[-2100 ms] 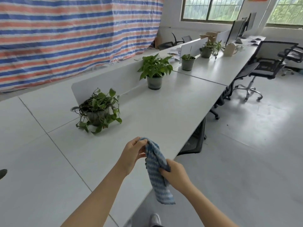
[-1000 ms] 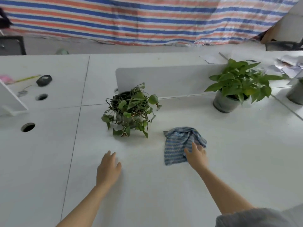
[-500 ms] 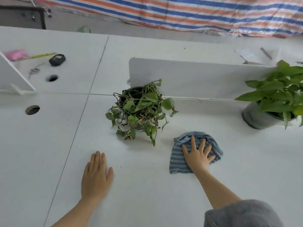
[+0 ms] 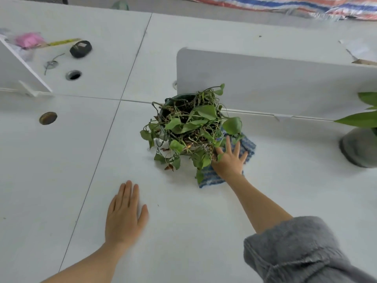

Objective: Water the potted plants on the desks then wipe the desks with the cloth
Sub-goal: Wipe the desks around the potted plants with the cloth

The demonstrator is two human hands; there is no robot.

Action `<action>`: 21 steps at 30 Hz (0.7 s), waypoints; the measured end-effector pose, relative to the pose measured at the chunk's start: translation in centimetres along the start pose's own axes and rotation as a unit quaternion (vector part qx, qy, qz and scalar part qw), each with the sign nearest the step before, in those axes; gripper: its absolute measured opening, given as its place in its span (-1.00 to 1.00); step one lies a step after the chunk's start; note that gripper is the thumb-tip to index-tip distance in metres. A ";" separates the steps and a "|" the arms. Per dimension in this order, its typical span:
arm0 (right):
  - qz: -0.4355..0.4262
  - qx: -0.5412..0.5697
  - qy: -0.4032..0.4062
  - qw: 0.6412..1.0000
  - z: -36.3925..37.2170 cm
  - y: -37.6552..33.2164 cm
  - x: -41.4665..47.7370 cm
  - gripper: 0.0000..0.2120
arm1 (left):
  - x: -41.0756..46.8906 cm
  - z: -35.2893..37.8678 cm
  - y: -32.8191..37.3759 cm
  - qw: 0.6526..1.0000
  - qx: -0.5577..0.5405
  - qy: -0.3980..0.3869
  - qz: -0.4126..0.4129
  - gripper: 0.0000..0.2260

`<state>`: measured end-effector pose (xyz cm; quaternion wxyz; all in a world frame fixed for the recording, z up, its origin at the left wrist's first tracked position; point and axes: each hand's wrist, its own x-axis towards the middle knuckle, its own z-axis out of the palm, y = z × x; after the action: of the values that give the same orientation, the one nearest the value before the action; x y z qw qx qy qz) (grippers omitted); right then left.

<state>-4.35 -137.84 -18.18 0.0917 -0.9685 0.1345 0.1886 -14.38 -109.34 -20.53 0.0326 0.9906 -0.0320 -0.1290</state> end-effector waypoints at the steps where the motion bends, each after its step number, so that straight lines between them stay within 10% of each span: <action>1: -0.003 -0.002 0.003 1.000 0.3 -0.2 -0.6 -0.47 | 0.0 0.1 0.0 1.000 -0.001 0.003 -0.001 -0.43; 12: -0.103 -0.027 -0.036 0.994 4.5 -2.8 -9.0 -0.45 | -0.2 -0.7 0.6 0.999 -0.044 0.013 -0.004 -0.18; 21: -0.203 -0.056 -0.055 0.976 6.5 -3.8 -15.0 -0.10 | -0.8 -1.2 0.6 0.996 -0.083 0.004 0.008 -0.44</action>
<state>-18.88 -129.37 -17.79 0.0806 -0.9673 -0.0812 0.2262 -14.85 -109.79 -19.16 0.1161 0.9846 -0.0293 -0.1271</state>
